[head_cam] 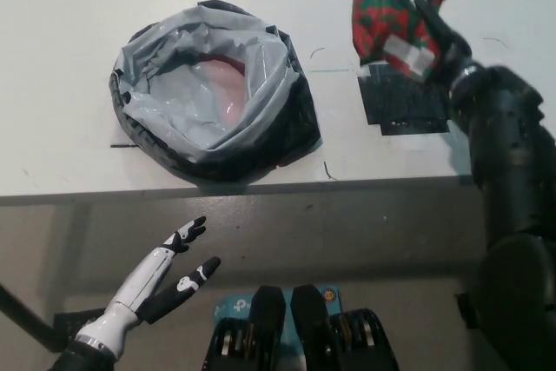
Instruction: The robot uses its right hand to pick up a bag of coffee beans and puts it in the black plastic bag, then the robot grabs the top of the bag and lifts it.
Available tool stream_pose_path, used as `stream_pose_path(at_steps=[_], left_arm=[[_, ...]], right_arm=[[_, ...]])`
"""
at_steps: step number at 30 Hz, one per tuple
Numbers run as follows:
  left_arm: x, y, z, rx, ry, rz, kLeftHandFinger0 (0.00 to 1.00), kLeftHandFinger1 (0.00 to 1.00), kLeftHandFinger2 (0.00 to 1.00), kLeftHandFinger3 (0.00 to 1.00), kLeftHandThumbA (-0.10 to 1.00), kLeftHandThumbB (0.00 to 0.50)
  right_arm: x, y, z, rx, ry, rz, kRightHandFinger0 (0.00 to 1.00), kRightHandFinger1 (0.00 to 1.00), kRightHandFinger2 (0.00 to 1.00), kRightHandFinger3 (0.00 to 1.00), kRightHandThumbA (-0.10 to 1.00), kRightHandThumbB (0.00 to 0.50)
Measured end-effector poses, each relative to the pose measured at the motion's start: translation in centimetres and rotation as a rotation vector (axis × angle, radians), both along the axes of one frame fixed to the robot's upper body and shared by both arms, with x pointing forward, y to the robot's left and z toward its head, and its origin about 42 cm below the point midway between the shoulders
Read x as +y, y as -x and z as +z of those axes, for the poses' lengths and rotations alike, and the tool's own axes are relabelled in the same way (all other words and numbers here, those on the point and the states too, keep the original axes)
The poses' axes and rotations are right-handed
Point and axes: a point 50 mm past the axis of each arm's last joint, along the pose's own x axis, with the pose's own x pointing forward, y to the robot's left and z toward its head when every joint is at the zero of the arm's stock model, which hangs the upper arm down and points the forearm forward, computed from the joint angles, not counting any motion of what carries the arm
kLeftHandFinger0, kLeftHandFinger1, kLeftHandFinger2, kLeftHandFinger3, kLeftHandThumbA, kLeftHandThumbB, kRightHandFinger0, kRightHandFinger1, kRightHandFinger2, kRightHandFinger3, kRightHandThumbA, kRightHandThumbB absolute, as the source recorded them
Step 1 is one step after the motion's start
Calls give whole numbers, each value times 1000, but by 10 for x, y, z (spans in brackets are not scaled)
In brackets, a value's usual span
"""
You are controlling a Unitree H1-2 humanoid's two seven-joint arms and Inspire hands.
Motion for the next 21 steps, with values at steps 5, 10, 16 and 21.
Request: stream_pose_path(at_steps=[5, 10, 16, 21], left_arm=[[0, 0, 0, -1, 0, 0, 1000, 1000, 1000, 1000, 842, 122], [0, -1, 1, -2, 0, -1, 1000, 1000, 1000, 1000, 832, 122], [-1, -2, 3, -7, 4, -4, 1000, 1000, 1000, 1000, 826, 133], [-2, -4, 5, -10, 5, -15, 1000, 1000, 1000, 1000, 827, 129]], right_arm=[[25, -7, 60, -125, 28, 76, 0, 219, 679, 1000, -100, 116], [50, -10, 104, -197, 67, 143, 0, 260, 677, 1000, -100, 123], [81, -10, 140, -241, 193, 224, 0, 257, 750, 1000, -100, 103], [116, -11, 140, -193, 319, 297, 0, 295, 792, 1000, -100, 146]])
